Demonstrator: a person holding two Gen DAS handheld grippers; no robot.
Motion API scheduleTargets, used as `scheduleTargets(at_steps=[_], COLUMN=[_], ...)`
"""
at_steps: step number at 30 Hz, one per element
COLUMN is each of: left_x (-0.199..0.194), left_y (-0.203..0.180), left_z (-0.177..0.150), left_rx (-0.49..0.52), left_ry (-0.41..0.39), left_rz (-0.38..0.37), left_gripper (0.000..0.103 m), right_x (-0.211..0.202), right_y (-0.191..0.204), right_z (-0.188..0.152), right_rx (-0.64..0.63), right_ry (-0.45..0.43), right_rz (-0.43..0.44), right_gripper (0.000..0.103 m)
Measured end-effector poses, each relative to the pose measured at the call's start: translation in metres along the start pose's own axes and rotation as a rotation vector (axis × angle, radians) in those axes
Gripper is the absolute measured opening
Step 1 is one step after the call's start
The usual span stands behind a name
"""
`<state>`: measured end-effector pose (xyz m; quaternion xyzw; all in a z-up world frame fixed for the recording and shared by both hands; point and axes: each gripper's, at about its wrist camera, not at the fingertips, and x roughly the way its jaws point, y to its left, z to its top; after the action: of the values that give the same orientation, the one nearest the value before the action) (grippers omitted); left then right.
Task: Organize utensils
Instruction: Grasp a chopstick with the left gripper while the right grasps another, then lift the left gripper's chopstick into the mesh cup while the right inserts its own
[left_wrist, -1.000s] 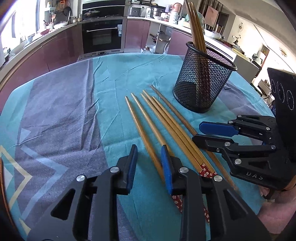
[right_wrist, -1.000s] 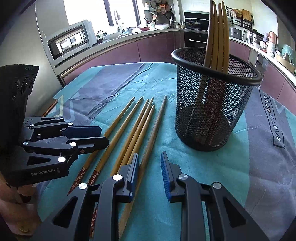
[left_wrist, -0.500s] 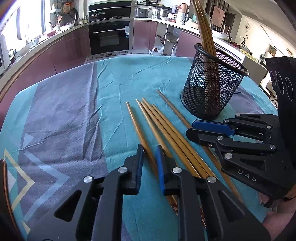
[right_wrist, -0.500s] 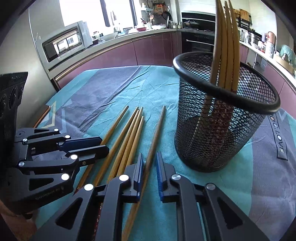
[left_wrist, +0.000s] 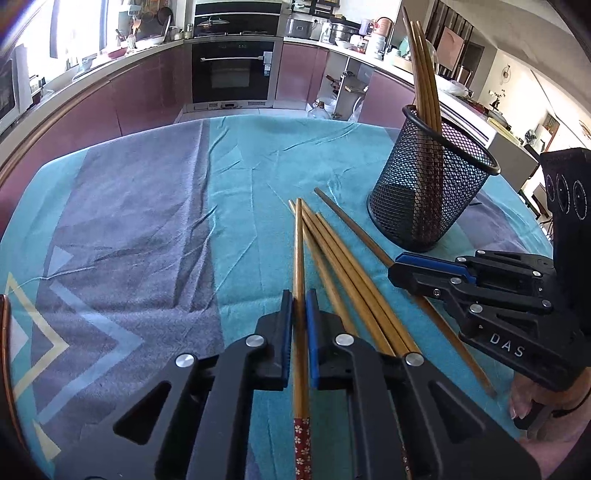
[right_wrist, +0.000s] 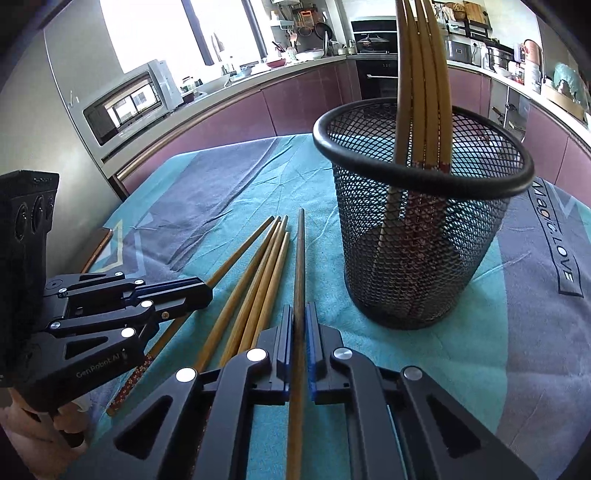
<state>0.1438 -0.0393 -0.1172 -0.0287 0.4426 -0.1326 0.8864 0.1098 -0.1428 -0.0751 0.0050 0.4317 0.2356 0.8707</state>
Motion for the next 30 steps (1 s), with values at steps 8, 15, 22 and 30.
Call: scheduleTargets(at_steps=[8,15,22,30], left_x=[-0.026,-0.051,-0.075,-0.104], left_y=[0.003,0.000,-0.006,-0.012], left_z=[0.002,0.005,0.010,0.016], left_rx=[-0.016,-0.016,-0.003,0.008], left_ry=[-0.047,-0.090,-0.143,-0.198], left_rz=[-0.068,-0.129,-0.173,-0.216], left_gripper=[0.008,0.008,0.008,0.008], right_x=[-0.023,-0.048,-0.072,-0.093], right_y=[0.004,0.006,0.001,-0.007], right_z=[-0.001,-0.002,0.000,0.002], right_rx=[0.005,0.008,0.026,0.038], right_ry=[-0.048,-0.104,-0.167,-0.224], right_rz=[0.068,0.112,0.140,0.159], right_gripper=[0.005,0.005,0.005,0.005])
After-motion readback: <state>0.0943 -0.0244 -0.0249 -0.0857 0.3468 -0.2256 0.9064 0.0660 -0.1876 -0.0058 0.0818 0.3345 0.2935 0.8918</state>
